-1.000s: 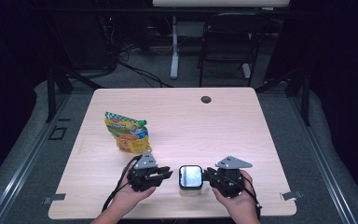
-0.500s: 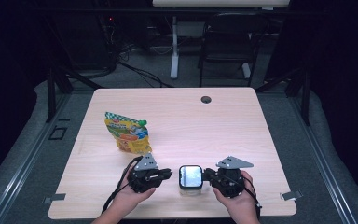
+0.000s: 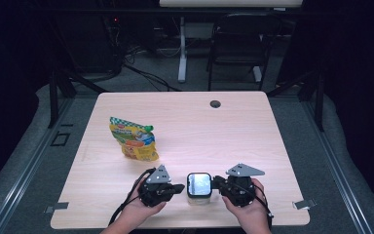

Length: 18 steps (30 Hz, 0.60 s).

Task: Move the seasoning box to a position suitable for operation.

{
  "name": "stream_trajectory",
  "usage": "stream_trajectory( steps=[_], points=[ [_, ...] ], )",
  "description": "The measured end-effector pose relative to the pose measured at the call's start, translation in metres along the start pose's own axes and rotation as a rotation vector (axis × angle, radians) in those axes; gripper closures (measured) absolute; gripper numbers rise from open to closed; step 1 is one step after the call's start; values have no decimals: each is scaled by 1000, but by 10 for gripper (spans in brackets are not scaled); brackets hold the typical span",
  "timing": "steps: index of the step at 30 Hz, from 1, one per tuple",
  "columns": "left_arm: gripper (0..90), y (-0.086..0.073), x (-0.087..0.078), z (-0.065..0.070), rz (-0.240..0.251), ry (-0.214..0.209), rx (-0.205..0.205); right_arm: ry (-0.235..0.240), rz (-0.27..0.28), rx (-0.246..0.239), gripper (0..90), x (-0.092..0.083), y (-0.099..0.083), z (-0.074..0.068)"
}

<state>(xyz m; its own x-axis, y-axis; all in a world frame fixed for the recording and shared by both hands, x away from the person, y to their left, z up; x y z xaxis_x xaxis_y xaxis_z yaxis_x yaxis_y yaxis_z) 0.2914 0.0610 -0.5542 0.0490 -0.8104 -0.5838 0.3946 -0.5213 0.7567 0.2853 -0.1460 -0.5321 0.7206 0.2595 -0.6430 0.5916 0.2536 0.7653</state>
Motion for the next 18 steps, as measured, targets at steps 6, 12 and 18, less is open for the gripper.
stream_trajectory(
  steps=[6, 12, 18],
  points=[
    [900, -2, 6, 3, -27, -3, 13, 1, 1, 3, 861, 0, 0, 0],
    [900, -2, 6, 3, -18, -8, 4, 1, 0, 6, 860, 0, 0, 0],
    [900, -1, 5, 4, -18, -7, 4, 6, 1, 12, 861, 0, 0, 0]
  ],
)
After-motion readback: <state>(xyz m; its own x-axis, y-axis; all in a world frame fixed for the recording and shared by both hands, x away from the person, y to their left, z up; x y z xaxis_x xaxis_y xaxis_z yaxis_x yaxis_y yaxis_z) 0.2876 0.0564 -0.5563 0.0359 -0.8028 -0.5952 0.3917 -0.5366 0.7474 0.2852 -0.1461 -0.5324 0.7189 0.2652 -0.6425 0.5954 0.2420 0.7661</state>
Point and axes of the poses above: each handheld gripper's, and its own axes: x roughly forward along the jaws, y roughly out of its top, z roughly to its right, the point moved 5 cm from there along x, roughly forward along the jaws, and after that the axes turned 14 degrees about -y, right-handed, at the moved point
